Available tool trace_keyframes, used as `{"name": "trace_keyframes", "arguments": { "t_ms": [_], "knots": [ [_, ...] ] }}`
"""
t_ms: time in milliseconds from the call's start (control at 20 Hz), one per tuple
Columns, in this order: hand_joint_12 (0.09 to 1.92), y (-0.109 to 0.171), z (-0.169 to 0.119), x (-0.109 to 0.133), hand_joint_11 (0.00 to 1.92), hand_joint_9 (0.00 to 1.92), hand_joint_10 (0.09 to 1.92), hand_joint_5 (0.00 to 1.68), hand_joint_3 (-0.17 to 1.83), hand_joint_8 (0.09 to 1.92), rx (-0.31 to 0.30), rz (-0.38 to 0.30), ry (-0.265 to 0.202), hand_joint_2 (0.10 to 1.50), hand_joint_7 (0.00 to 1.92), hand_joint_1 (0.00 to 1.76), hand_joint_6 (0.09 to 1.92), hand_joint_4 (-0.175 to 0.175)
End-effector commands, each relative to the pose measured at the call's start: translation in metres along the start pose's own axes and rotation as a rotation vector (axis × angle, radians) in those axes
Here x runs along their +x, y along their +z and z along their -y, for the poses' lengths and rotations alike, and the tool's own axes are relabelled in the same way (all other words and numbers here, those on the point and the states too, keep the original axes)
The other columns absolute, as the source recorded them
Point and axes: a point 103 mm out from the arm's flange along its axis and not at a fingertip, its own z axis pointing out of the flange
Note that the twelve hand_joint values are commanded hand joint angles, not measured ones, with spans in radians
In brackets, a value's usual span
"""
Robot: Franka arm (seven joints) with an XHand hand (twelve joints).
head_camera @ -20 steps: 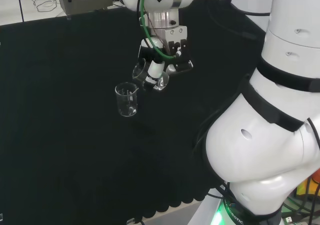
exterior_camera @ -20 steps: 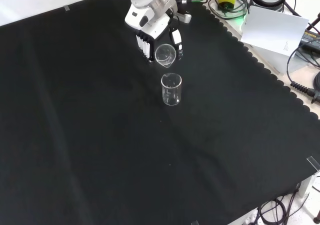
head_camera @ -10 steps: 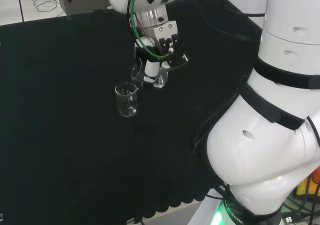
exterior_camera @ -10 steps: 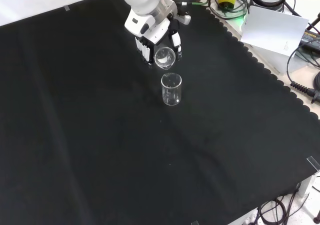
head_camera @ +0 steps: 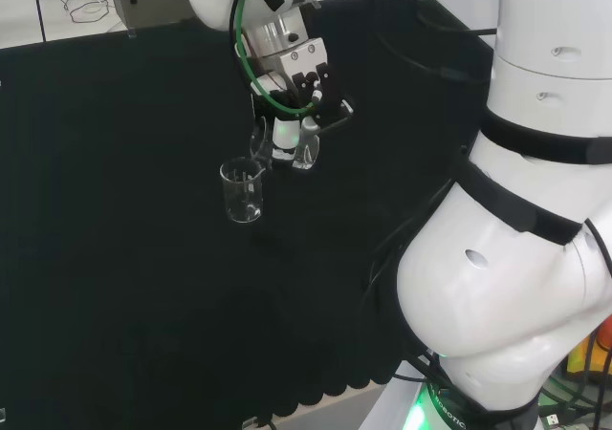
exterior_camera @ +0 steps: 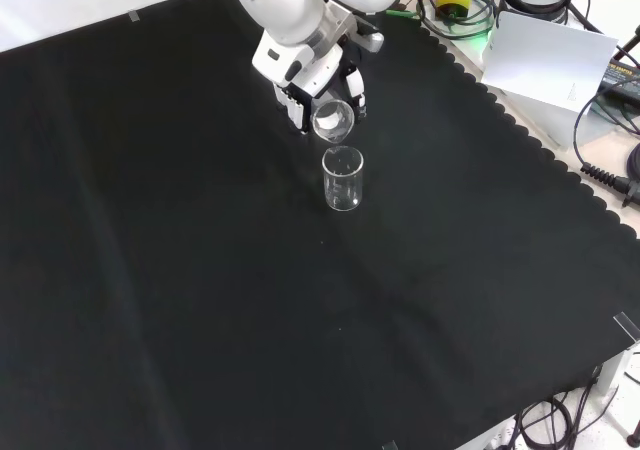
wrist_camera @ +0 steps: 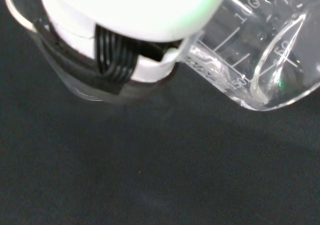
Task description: Pour the water from the handheld beaker into the one on the table.
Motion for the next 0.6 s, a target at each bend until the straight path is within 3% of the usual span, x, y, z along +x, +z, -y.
{"name": "trace_keyframes", "arguments": {
  "t_ms": [50,600],
  "knots": [
    [0.76,-0.003,0.0,0.006,1.15,1.54,0.79,1.15,0.79,0.9,0.018,0.033,0.006,0.63,1.21,1.3,0.92,-0.175],
    [0.76,-0.014,0.0,0.019,1.15,1.53,0.8,1.14,0.79,0.91,0.08,0.117,0.011,0.63,1.2,1.3,0.93,-0.175]
  ]
}}
